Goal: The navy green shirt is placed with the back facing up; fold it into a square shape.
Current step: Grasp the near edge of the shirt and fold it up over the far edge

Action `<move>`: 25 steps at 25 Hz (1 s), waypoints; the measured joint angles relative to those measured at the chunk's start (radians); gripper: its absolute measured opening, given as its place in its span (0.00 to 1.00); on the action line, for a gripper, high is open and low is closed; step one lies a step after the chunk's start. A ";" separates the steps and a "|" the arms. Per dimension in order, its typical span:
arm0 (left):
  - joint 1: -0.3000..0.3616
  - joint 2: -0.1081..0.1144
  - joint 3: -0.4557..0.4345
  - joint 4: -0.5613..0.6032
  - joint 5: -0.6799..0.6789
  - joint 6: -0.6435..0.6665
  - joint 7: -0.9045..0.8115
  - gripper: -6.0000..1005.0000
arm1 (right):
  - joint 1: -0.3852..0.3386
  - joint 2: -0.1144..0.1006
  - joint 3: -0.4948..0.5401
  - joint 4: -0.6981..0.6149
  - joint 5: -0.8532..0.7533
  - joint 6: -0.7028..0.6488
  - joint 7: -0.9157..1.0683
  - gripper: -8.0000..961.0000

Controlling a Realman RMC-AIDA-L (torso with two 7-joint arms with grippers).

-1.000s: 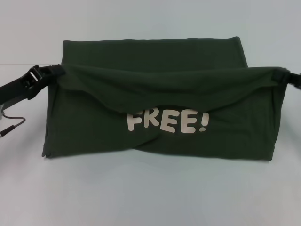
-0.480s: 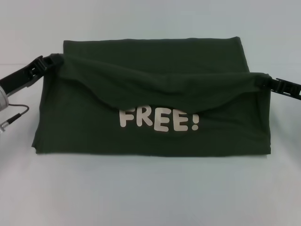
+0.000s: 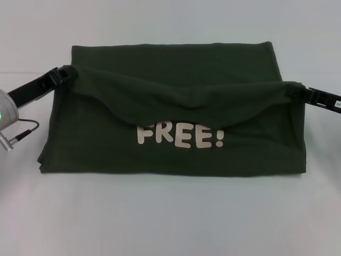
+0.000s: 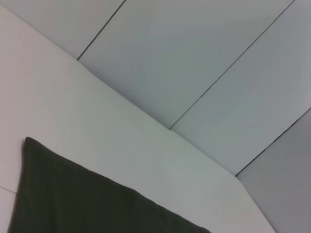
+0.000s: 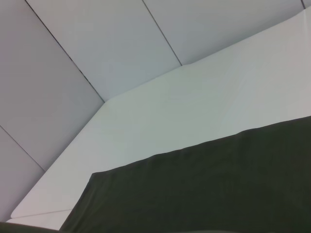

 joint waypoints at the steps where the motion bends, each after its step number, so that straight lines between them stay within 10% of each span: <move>1: 0.001 -0.002 0.000 0.000 -0.001 -0.004 0.003 0.04 | 0.000 0.001 0.000 0.000 0.000 0.003 -0.002 0.06; 15: 0.004 -0.051 0.063 -0.004 -0.002 -0.113 0.055 0.05 | 0.005 0.025 -0.015 0.000 -0.001 0.069 -0.069 0.06; 25: 0.031 -0.039 0.112 -0.016 -0.008 -0.126 0.015 0.27 | -0.027 0.011 -0.010 -0.006 0.003 0.032 -0.061 0.32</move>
